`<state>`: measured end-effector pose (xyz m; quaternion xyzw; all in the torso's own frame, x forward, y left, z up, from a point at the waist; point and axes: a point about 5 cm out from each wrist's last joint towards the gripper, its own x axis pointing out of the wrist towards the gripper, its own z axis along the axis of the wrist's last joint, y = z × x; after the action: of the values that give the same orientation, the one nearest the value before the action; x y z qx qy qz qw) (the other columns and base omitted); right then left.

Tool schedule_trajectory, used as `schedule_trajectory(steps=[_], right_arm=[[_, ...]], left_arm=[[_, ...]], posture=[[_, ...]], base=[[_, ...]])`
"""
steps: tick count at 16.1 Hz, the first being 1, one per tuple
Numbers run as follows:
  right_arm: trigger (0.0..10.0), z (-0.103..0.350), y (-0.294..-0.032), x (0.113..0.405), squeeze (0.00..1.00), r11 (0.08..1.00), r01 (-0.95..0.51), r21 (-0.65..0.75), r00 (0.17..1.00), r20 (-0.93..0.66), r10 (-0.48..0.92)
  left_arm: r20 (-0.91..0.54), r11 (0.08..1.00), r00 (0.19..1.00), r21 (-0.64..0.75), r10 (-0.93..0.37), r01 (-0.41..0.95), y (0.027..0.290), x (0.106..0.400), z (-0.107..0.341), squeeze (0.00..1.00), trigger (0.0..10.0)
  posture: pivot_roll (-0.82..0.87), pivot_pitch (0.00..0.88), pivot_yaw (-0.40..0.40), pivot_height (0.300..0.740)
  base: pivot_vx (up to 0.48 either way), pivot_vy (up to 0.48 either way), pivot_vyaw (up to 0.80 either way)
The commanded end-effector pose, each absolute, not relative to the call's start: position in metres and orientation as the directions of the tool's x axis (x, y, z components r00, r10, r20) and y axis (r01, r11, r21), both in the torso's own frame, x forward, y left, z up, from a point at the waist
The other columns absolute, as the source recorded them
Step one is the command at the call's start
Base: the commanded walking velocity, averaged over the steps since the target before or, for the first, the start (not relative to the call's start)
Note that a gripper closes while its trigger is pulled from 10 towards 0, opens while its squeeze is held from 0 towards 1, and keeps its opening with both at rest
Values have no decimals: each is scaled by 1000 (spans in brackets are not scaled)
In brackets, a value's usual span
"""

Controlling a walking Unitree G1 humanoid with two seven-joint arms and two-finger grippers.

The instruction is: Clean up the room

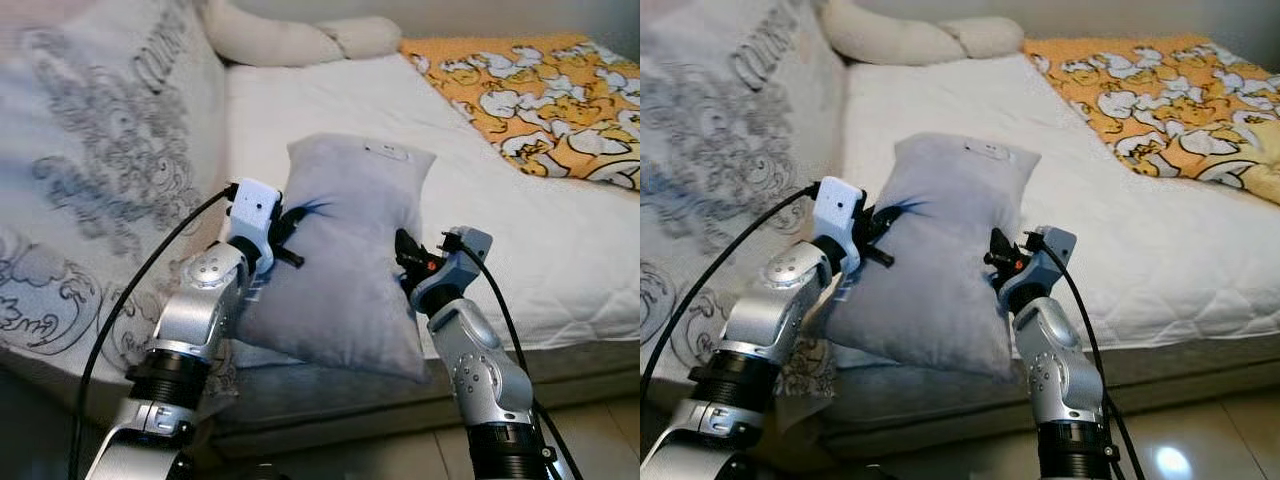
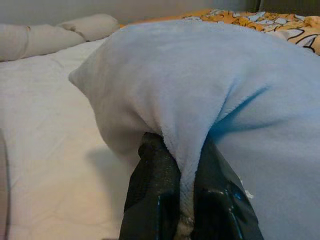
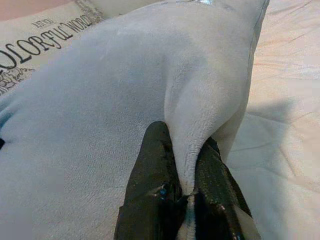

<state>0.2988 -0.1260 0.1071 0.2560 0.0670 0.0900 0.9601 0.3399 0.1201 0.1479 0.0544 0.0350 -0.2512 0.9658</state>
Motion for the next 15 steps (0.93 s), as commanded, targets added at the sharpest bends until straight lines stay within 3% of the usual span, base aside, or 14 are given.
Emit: schedule_trajectory(steps=[1,4,15], right_arm=[[10000,108,-136,299,0,862,-104,496,982,-85,167],[10000,105,-136,299,0,880,-100,465,981,-101,165],[10000,108,-146,305,0,900,-92,426,983,-103,149]], left_arm=[[-34,875,881,105,-471,472,120,342,161,0,10000],[-24,880,885,99,-464,464,121,342,161,0,10000],[-8,885,888,79,-459,458,117,343,160,0,10000]], posture=[[22,0,18,740],[26,0,11,740],[19,0,0,740]], base=[[0,0,0],[0,0,0],[283,0,0]])
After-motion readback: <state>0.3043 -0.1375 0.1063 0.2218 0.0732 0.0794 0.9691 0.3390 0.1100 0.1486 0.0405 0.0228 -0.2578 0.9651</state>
